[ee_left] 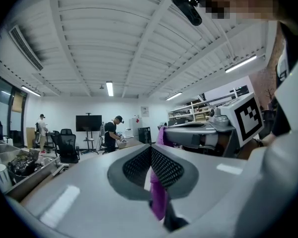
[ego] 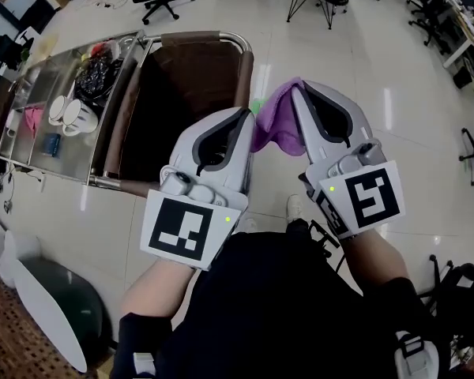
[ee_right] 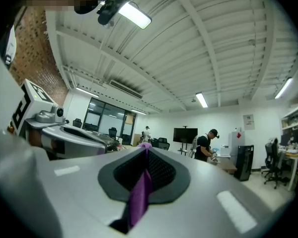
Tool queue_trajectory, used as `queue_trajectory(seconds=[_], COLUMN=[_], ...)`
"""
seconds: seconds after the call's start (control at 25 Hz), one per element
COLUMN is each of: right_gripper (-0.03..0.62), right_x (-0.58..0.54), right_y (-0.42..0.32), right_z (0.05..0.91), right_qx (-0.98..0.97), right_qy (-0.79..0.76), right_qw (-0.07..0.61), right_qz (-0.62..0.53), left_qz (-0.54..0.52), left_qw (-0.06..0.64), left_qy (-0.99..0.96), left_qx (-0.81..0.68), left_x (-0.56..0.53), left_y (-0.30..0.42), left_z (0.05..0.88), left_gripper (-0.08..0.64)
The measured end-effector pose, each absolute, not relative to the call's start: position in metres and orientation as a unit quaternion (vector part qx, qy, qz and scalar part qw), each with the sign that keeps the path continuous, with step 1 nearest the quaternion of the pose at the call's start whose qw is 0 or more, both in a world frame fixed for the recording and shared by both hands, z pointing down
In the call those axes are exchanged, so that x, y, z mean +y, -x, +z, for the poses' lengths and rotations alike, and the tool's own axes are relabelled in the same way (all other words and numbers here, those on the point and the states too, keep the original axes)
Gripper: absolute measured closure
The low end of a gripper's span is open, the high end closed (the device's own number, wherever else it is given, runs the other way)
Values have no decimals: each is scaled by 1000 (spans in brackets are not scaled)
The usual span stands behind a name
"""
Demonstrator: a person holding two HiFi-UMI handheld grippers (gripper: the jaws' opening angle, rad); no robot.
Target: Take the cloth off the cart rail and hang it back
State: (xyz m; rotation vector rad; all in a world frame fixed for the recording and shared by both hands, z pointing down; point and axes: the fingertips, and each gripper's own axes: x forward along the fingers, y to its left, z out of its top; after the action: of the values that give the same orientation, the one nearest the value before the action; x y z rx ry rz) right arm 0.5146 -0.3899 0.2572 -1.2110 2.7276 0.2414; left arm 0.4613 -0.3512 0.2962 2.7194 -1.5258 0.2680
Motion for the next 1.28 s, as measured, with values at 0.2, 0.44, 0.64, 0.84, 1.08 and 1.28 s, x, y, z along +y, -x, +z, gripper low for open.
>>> queue_trajectory(seconds=[0.2, 0.44, 0.64, 0.84, 1.08, 1.28], right_gripper=[584, 584, 584, 584, 584, 584], right_x=[-424, -445, -457, -461, -467, -474], right_y=[-496, -477, -458, -432, -386, -356], right_z=[267, 223, 221, 218, 222, 247], right_qx=[945, 967, 980, 985, 990, 994], right_qy=[321, 225, 156, 113, 75, 64], right_qw=[-4, 84, 85, 90, 75, 46], right_qz=[70, 89, 91, 92, 92, 81], left_qz=[86, 81, 81, 80, 74, 69], left_qw=[19, 15, 13, 13, 19, 27], left_qy=[-824, -770, -723, -687, -654, -645], left_qx=[-560, -633, -686, -723, -753, -760], left_x=[-382, -393, -394, -388, -383, -381], left_y=[-445, -442, -435, -416, -385, -370], left_z=[289, 275, 273, 276, 277, 286], left_gripper=[565, 565, 565, 565, 565, 565])
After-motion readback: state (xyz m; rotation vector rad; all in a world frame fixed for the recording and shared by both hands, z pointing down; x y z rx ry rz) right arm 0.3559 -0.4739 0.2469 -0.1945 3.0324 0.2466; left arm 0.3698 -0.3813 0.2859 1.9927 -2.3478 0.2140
